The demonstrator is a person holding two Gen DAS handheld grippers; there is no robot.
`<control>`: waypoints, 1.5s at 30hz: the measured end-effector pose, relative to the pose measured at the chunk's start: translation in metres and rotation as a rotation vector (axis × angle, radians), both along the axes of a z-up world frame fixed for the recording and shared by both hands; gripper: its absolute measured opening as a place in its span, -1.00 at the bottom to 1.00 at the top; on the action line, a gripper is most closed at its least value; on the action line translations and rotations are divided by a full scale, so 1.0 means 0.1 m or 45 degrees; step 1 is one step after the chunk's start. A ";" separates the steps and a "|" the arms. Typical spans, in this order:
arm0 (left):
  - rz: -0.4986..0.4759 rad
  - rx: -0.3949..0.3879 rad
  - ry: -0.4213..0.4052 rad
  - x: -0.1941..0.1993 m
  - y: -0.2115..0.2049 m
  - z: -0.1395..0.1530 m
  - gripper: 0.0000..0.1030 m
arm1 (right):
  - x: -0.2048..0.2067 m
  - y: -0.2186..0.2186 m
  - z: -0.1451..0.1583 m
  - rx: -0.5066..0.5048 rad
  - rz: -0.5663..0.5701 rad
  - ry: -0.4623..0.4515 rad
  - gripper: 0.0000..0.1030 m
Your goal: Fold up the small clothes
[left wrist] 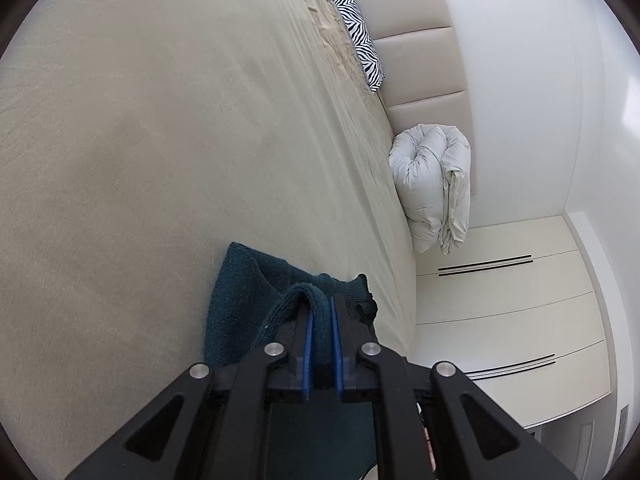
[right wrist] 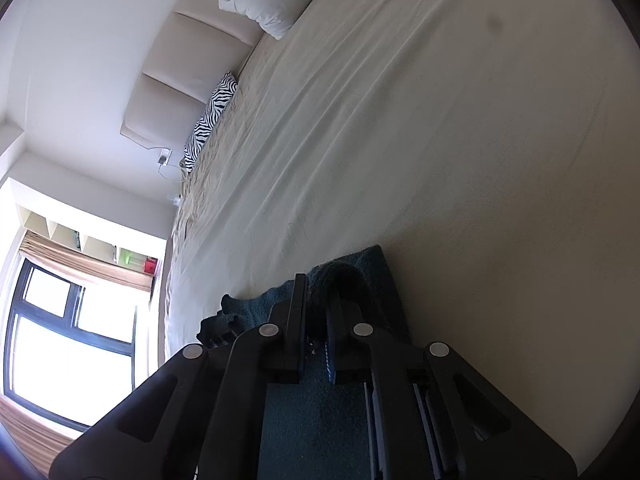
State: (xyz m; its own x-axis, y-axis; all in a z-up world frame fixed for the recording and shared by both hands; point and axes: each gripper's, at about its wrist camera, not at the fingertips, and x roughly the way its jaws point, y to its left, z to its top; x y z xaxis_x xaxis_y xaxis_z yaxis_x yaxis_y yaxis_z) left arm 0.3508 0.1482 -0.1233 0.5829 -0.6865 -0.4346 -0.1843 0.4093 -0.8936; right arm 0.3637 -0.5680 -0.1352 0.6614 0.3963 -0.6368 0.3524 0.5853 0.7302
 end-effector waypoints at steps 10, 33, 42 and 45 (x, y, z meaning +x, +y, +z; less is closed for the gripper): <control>-0.034 0.173 -0.106 -0.49 -0.01 0.21 0.23 | -0.05 0.04 0.08 -0.105 0.039 -0.037 0.18; -0.174 0.657 -0.160 -1.35 -0.42 0.13 -0.34 | -1.31 0.32 0.08 -0.429 0.278 -0.005 0.08; -0.177 0.779 -0.188 -1.46 -0.45 0.21 -0.78 | -1.38 0.38 0.05 -0.533 0.356 0.064 -0.33; -0.181 0.798 -0.187 -1.47 -0.46 0.21 -0.84 | -1.39 0.39 0.04 -0.557 0.363 0.068 -0.54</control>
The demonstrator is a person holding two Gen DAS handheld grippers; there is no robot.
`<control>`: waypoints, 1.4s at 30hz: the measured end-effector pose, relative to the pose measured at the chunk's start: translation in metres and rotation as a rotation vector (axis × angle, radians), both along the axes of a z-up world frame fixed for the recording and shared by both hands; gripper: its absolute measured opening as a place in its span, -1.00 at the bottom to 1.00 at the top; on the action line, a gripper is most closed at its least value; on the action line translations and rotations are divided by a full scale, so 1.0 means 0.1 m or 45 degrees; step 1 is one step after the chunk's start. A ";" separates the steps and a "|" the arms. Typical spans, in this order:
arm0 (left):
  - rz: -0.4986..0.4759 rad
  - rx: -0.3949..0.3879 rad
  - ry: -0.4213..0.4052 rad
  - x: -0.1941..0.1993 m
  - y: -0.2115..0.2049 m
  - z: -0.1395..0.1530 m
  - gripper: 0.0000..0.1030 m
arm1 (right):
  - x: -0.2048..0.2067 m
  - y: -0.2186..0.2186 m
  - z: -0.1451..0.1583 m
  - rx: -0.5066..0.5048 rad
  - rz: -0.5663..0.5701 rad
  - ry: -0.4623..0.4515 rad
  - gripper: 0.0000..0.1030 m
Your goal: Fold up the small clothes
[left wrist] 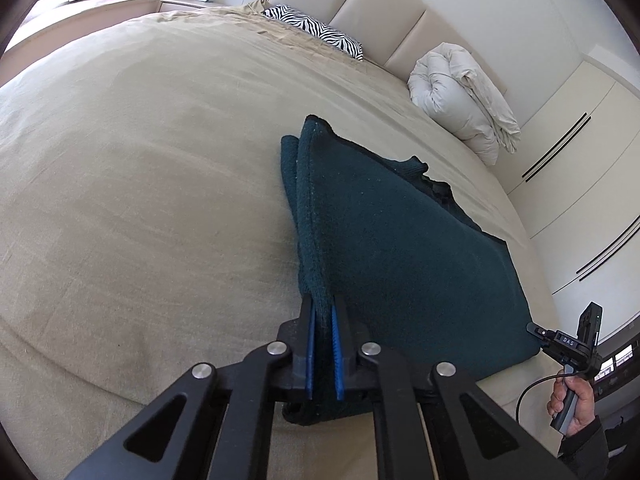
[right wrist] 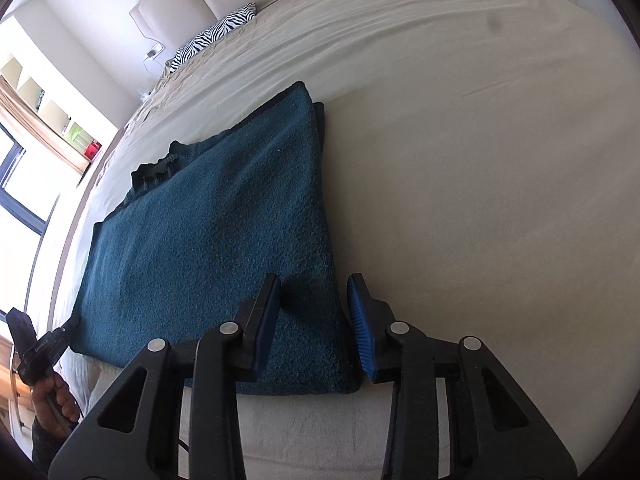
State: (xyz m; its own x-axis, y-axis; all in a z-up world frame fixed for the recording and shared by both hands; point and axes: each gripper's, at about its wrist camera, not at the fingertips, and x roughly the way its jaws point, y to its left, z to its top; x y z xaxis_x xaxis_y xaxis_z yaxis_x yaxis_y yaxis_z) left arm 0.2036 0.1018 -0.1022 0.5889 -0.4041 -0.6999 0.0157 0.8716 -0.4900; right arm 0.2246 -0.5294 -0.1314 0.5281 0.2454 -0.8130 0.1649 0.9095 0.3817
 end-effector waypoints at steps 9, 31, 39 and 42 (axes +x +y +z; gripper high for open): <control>-0.006 0.032 -0.047 -0.11 -0.02 0.10 -0.87 | -0.07 0.01 0.15 -0.084 -0.017 -0.038 -0.88; -0.024 0.028 0.006 -0.22 0.08 -0.06 -0.87 | -0.42 -0.13 0.03 -0.005 -0.080 -0.017 -0.90; -0.025 0.002 0.023 -0.20 0.12 -0.10 -0.86 | -0.43 -0.22 -0.07 0.062 -0.099 -0.012 -0.90; -0.032 0.014 0.019 -0.22 0.12 -0.11 -0.85 | -0.44 -0.24 -0.09 0.086 -0.094 -0.025 -0.88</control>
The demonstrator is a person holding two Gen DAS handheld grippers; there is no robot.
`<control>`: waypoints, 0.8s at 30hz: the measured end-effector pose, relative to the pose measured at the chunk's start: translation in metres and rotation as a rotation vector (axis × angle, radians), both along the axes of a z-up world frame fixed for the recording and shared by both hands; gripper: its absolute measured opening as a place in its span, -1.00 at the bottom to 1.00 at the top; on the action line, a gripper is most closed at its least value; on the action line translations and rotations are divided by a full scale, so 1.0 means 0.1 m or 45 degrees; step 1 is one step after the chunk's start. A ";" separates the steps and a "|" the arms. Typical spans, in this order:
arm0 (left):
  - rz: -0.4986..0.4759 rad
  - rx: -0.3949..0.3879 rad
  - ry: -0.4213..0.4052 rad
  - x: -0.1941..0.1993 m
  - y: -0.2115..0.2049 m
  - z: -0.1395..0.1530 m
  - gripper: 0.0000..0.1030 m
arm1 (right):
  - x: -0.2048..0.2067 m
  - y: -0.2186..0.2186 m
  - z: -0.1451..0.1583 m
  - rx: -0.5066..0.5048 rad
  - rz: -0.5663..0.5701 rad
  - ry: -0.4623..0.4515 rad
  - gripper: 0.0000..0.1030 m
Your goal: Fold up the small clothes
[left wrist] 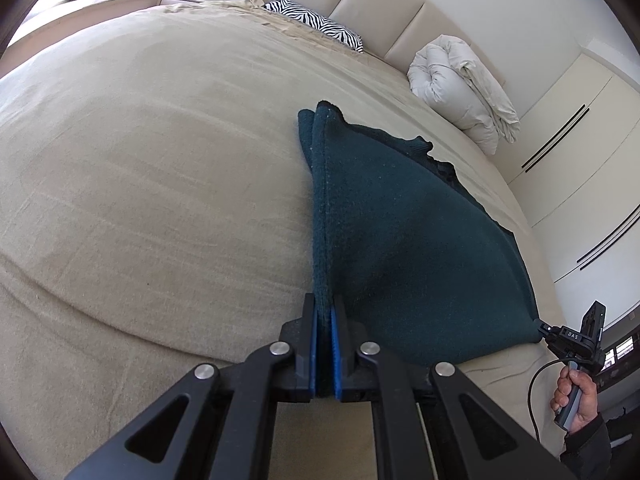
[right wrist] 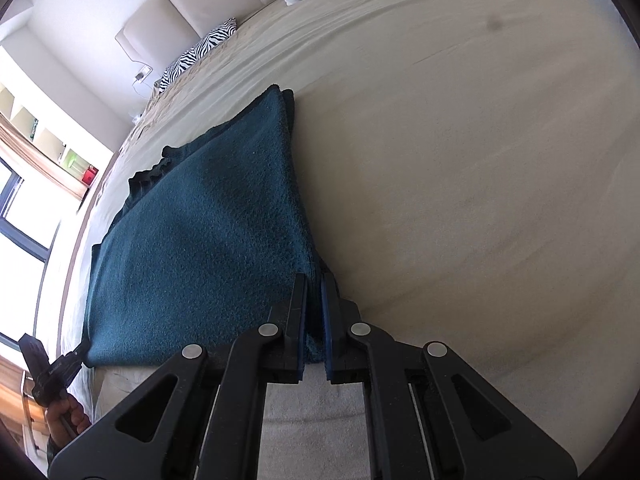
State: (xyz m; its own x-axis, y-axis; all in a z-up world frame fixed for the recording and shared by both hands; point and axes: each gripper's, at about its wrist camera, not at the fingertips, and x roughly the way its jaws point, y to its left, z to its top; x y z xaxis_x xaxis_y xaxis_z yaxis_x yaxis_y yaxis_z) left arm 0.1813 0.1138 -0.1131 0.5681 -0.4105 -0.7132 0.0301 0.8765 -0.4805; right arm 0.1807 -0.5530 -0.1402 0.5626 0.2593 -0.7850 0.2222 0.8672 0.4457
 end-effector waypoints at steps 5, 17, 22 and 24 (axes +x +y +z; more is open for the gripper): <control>0.023 -0.051 0.027 -0.02 0.08 -0.01 -0.58 | -0.03 -0.03 0.05 0.017 -0.004 0.018 -0.83; -0.081 0.059 -0.186 0.32 -0.53 0.65 -0.09 | 0.35 0.62 0.52 0.337 0.092 -0.158 -0.62; -0.158 0.107 -0.191 0.96 -1.05 0.54 -0.09 | 1.09 1.43 0.26 0.553 0.246 -0.092 -0.62; -0.150 0.147 -0.192 1.18 -1.10 0.49 -0.09 | 1.34 1.67 0.16 0.609 0.276 -0.072 -0.62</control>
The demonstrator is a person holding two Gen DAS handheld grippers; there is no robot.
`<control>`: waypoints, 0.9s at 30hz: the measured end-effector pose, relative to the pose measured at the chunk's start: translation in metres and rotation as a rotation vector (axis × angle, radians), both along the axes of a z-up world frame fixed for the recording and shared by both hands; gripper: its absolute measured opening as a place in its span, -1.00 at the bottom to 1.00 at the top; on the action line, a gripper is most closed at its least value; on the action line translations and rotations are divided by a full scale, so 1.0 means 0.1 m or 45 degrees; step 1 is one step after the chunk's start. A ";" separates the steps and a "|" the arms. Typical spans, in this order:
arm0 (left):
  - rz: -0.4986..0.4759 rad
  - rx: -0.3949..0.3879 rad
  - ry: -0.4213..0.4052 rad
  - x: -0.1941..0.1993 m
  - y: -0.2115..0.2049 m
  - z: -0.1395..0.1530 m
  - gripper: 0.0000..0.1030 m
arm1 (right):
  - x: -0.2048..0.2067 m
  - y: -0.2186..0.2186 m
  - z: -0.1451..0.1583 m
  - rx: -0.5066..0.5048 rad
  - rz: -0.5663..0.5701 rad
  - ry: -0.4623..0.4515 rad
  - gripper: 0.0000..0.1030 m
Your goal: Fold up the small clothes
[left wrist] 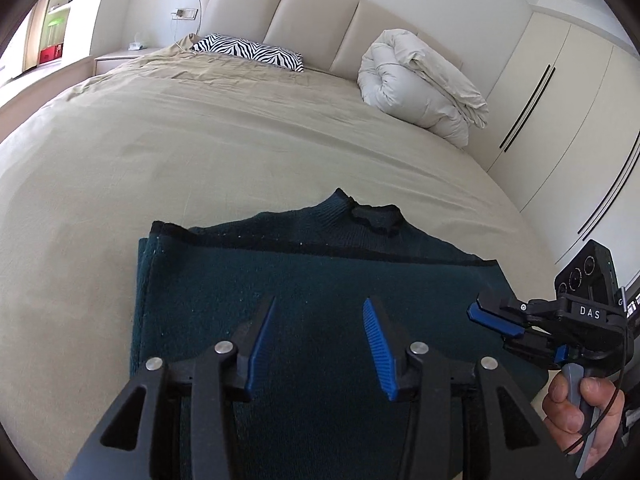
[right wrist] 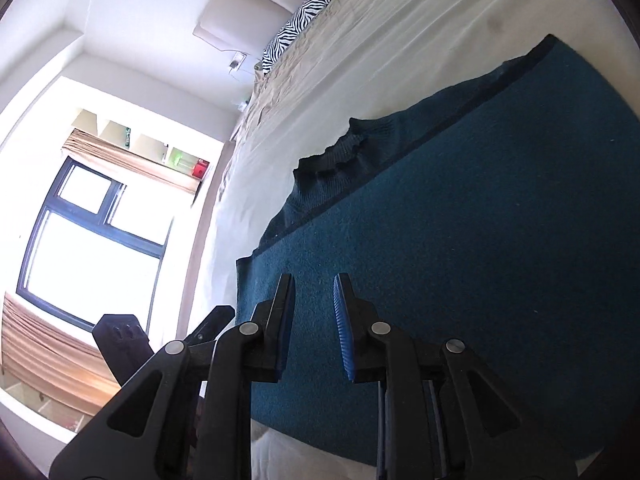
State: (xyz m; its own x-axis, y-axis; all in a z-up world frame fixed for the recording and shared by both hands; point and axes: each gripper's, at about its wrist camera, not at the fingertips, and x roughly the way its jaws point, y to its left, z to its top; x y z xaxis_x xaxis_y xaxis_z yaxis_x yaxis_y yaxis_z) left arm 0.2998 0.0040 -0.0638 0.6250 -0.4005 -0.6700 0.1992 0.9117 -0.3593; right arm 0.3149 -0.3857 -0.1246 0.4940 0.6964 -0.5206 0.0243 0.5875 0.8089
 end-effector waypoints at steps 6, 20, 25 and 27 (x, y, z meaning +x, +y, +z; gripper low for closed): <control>0.074 0.041 0.108 0.42 0.21 -0.41 -0.10 | 0.54 0.08 -0.41 0.024 -0.067 0.089 -0.62; 0.051 -0.070 0.061 0.37 0.34 -0.56 -0.10 | 0.26 -1.52 -0.44 -0.004 -0.628 0.048 -0.73; 0.051 -0.034 0.055 0.36 0.29 -0.56 -0.10 | -0.06 -1.30 -0.18 0.067 -0.527 -0.018 -0.66; 0.053 -0.014 0.052 0.36 0.26 -0.56 -0.10 | -0.20 -0.89 -0.08 0.092 -0.359 -0.059 -0.65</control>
